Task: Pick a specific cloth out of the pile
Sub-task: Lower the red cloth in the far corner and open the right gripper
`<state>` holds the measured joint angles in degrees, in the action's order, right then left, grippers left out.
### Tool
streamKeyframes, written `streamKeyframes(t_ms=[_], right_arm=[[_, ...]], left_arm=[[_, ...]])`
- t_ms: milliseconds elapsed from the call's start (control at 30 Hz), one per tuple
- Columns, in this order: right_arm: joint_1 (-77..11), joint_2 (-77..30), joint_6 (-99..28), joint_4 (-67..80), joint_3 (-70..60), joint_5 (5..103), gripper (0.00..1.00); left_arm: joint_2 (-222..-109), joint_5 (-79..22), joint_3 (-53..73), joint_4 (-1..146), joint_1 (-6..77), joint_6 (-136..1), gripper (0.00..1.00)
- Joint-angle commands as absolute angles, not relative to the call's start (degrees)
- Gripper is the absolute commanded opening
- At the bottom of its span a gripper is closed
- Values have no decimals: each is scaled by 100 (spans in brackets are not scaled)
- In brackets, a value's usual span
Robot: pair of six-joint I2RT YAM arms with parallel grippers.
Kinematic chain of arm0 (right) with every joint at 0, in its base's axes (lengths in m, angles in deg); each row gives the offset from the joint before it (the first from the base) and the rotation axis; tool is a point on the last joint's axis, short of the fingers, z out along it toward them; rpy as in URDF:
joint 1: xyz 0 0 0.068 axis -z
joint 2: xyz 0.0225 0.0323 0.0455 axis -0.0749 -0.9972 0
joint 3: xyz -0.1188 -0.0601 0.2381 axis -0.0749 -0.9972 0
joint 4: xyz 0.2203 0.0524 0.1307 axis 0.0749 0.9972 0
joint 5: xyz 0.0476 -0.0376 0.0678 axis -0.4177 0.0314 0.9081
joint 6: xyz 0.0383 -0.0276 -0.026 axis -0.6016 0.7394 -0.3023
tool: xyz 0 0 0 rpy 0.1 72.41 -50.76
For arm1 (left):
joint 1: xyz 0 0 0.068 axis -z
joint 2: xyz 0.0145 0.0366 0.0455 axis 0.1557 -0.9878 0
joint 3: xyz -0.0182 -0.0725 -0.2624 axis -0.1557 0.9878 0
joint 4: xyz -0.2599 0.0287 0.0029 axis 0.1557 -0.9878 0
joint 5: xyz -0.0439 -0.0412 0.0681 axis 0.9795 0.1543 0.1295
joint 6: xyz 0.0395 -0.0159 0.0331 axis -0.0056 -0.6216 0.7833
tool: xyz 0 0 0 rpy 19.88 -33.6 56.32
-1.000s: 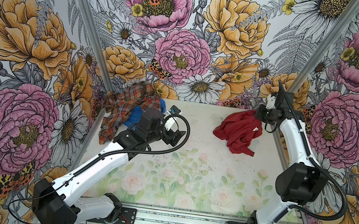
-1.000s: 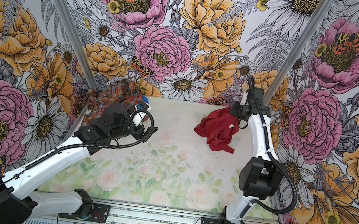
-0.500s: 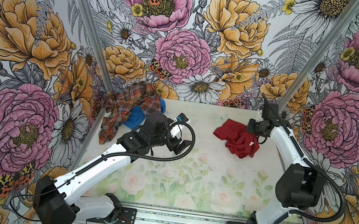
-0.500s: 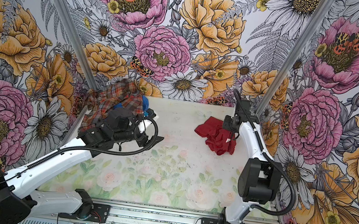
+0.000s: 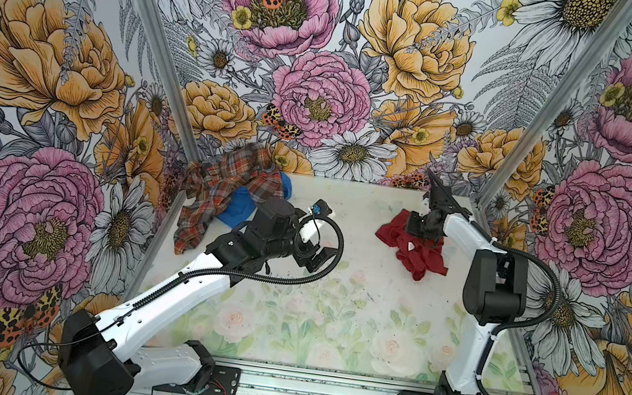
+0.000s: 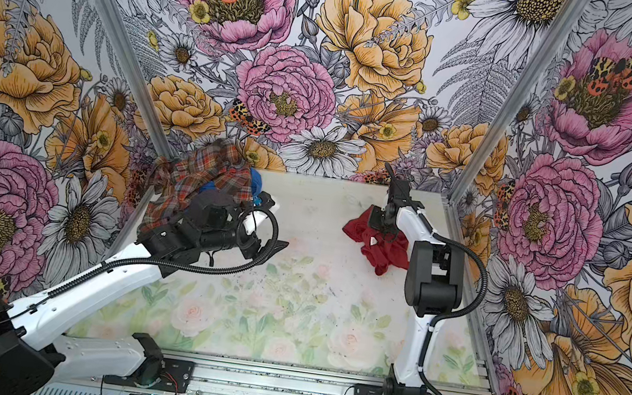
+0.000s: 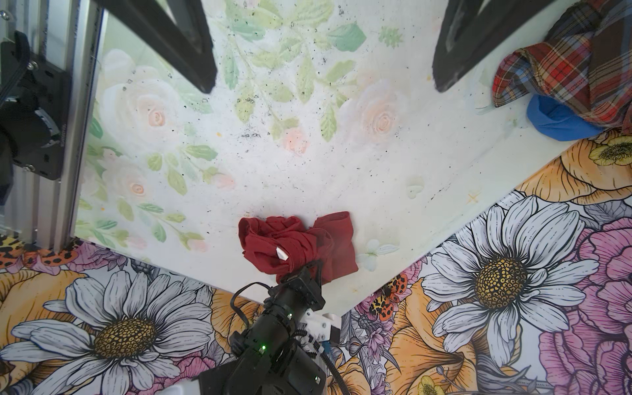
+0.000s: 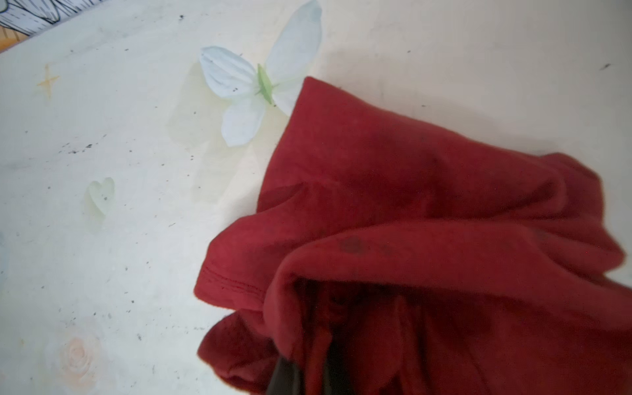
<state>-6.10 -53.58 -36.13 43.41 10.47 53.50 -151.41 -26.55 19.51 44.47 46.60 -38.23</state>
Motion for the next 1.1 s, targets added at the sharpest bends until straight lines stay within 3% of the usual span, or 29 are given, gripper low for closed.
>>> streamKeyframes(t_ms=[0,133,300,500,733,1067], right_arm=[[-531,-5518,-3613,4108,875,4934,0],[-509,-5371,-3414,3918,682,5005,4],[-509,-4595,-3310,3500,272,4651,45],[-587,-3716,-2988,3478,-96,4135,70],[-952,-2912,-2851,3466,-929,3622,82],[-2278,-2910,-2746,3341,-1249,2458,83]], left_arm=[[-15166,-2636,2000,4572,4631,-3716,99],[-15193,-2619,1998,4570,4622,-3716,99],[-15170,-2639,2016,4563,4622,-3700,99],[-15168,-2621,2011,4557,4622,-3707,99],[-15144,-2667,2014,4556,4659,-3695,99],[-15150,-2687,2016,4544,4694,-3703,99]])
